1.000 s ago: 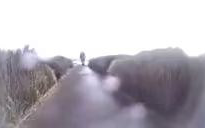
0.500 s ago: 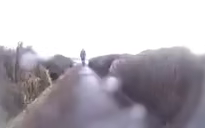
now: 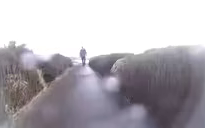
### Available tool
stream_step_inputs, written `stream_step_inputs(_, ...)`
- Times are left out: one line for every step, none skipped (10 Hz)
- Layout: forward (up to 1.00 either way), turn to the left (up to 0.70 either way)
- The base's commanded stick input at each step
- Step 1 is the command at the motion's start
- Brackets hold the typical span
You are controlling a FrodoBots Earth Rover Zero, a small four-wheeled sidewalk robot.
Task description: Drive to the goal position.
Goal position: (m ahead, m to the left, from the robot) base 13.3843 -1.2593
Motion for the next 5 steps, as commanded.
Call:
stream_step_inputs(0.70,0.29)
stream_step_inputs(0.70,0.35)
stream_step_inputs(0.70,0.00)
stream_step_inputs(0.70,0.00)
stream_step_inputs(0.70,0.00)
